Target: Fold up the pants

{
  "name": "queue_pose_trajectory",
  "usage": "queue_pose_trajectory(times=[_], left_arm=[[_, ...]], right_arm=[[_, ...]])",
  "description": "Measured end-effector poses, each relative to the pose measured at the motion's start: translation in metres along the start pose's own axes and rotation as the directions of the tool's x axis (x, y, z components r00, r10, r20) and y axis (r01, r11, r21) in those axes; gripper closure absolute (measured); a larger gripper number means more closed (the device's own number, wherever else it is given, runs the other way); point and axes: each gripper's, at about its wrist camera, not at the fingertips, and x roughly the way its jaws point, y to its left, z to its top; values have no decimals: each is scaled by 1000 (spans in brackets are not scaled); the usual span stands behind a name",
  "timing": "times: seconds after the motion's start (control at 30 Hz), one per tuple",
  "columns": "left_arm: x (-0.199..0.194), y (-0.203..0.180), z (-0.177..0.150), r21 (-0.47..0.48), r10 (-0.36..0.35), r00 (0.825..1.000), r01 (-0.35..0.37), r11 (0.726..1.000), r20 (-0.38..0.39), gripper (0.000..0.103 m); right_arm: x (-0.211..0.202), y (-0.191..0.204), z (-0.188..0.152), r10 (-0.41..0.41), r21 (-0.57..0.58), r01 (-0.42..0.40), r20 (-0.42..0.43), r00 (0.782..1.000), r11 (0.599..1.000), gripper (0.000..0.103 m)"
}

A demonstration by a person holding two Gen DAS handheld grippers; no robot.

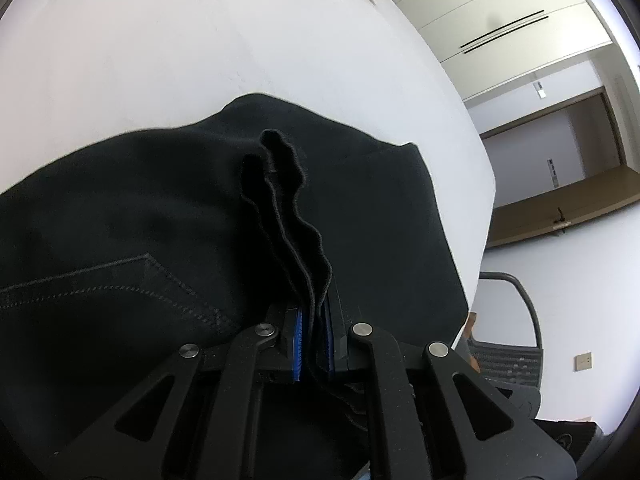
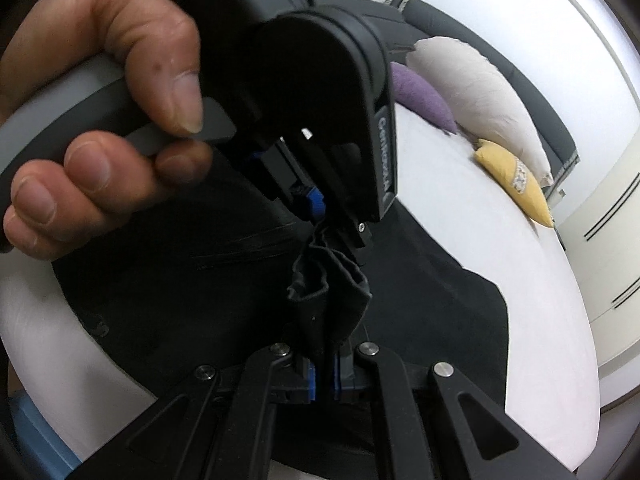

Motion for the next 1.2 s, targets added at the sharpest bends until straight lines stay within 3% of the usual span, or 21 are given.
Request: queue_pose_trajectory(times=[0.3, 0.4, 0.6, 0.7, 0.83, 0.9, 1.07, 1.2], left_arm=[[3, 29, -20, -43, 5, 1000, -5, 999, -3, 95], [2, 35, -23, -51, -2, 1000, 2, 999, 5, 95], [-13, 28, -29, -23, 81, 996, -80, 997, 43, 93], [-30, 24, -28, -13, 184, 979, -184, 983, 87, 93], [-58, 17, -23, -12, 195, 967, -196, 981, 166, 93], [-62, 7, -21, 8, 160, 970, -164, 986, 182, 93], [-40, -17, -24, 79, 83, 986, -95, 992, 144, 93], [4, -21, -48, 82, 114, 992, -118, 990, 44, 93]], right_arm=[[-3, 25, -3, 22, -63, -24, -45, 999, 998, 96], [4, 15, 0, 40, -40, -42, -58, 998, 998, 93], [-7, -3, -9, 99, 14, -99, -47, 994, 995, 90], [-14, -16, -14, 144, 63, -141, -50, 988, 988, 81], [-30, -29, -27, 215, 116, -210, -32, 976, 971, 55], [-40, -47, -34, 263, 154, -256, -25, 964, 954, 50], [-55, -121, -65, 394, 405, -383, 60, 917, 830, 50], [-51, -208, -99, 442, 641, -435, 162, 882, 633, 50]])
